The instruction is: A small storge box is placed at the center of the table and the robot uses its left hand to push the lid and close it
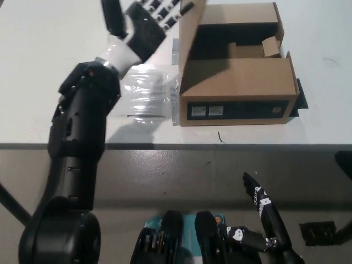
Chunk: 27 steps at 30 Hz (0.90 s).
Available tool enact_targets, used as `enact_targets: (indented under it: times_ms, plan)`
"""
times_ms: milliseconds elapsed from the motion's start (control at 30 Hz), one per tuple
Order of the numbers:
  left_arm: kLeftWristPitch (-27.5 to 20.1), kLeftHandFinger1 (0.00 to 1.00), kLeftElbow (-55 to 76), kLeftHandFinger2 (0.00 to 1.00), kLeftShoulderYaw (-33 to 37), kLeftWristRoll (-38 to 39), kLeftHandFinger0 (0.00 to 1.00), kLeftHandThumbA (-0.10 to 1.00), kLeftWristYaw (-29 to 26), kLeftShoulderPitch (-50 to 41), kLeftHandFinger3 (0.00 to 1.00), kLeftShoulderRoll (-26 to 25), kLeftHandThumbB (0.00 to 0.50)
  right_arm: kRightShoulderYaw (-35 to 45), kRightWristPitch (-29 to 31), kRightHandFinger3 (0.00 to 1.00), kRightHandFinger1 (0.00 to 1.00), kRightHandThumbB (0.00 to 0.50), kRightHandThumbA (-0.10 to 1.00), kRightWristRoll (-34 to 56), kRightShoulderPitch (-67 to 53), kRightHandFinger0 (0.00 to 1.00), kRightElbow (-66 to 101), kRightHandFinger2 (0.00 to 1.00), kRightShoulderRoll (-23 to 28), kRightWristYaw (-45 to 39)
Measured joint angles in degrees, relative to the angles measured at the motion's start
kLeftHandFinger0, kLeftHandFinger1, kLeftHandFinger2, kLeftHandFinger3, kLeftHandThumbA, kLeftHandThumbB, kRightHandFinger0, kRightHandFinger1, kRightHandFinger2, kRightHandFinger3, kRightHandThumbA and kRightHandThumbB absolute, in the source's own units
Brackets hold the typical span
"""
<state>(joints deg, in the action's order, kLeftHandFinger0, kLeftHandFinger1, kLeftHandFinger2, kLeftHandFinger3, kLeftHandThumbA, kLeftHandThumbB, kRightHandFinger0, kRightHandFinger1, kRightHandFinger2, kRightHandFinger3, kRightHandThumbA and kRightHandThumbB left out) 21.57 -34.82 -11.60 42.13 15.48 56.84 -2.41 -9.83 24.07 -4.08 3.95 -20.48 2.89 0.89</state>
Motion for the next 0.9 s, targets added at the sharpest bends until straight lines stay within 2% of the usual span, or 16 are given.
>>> enact_targets:
  times_ms: [200, 367, 467, 767, 900]
  plan:
    - [-0.3, 1.0, -3.2, 1.0, 2.8, -2.8, 1.0, 1.0, 0.0, -0.1, 1.0, 3.2, 0.386, 0.0, 0.0, 1.0, 1.0, 0.303, 1.0, 0.2, 0.0, 1.0, 0.1, 1.0, 0.0, -0.3]
    - [-0.8, 1.0, -5.8, 1.0, 4.9, -5.0, 1.0, 1.0, 0.4, -0.6, 1.0, 6.0, 0.385, -0.1, 0.0, 1.0, 1.0, 0.318, 1.0, 0.2, 0.0, 1.0, 0.3, 1.0, 0.1, -0.4]
    - [-1.5, 1.0, -7.7, 1.0, 5.2, -6.1, 1.0, 1.0, 0.7, -1.7, 1.0, 7.4, 0.393, -0.2, 0.0, 1.0, 1.0, 0.298, 1.0, 0.2, 0.2, 1.0, 0.3, 1.0, 0.2, -0.7]
    - [-3.9, 1.0, -11.4, 1.0, 5.0, -7.9, 1.0, 1.0, 2.8, -2.9, 1.0, 7.6, 0.373, -0.2, 0.0, 1.0, 0.99, 0.292, 1.0, 0.2, 0.6, 0.98, 0.5, 1.0, 0.7, -1.6]
    - [-4.0, 1.0, -11.1, 1.0, 4.4, -8.1, 1.0, 1.0, 3.5, -3.2, 1.0, 7.4, 0.384, -0.2, 0.0, 1.0, 0.98, 0.291, 1.0, 0.2, 0.7, 0.97, 0.4, 1.0, 0.8, -1.7]
